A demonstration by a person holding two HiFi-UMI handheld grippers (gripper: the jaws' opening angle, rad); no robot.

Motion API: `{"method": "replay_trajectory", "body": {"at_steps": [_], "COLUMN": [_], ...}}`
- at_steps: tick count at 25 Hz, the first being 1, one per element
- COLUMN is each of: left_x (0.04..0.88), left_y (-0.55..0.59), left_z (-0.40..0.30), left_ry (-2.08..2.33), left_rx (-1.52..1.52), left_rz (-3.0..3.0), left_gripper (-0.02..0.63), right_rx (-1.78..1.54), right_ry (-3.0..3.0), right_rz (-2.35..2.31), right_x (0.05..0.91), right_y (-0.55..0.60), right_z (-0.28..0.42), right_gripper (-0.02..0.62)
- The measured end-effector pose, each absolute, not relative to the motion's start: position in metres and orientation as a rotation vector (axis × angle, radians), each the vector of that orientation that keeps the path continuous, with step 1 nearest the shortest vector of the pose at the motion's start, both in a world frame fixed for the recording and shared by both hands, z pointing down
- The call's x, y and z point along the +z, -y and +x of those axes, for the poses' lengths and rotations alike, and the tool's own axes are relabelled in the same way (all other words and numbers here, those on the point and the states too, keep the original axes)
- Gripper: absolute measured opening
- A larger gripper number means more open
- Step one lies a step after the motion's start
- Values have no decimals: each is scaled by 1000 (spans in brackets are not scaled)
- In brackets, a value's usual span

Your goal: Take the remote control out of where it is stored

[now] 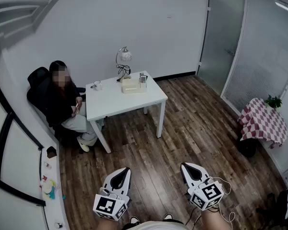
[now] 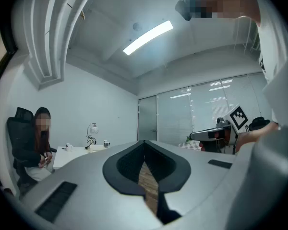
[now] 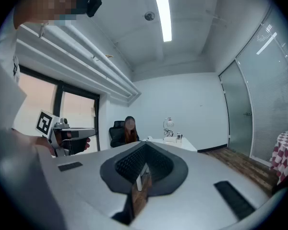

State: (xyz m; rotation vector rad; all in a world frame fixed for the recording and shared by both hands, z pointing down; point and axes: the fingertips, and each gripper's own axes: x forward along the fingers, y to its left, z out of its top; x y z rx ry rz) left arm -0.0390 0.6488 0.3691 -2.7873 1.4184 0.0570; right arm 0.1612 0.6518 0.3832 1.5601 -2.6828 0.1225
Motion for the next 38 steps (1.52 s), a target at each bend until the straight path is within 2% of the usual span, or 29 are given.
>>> {"method": "replay_trajectory", "body": {"at_steps": [19,23,34,38], "left_x": [372,371,378,378], "left_y": [-645,-642,-625,-595], "left_z": [-37,-20,19,24], "left_ry": [-1450,-1457,-1568,-1555], "left_rx": [35,31,41,40], "left_rz": [-2787,-2776,-2744,-2728], "left_gripper": [8,8,8,8], "right_rx": [126,96,278,210], "right_ry": [2727,2763,2791,2777], "right_rz": [1562,1523,1437,1428], "right_x": [383,385,409,410], "right_y": [-644,-642,-614,-586], "right_z": [165,177,230,230], "right_gripper": [3,3,3,3]}}
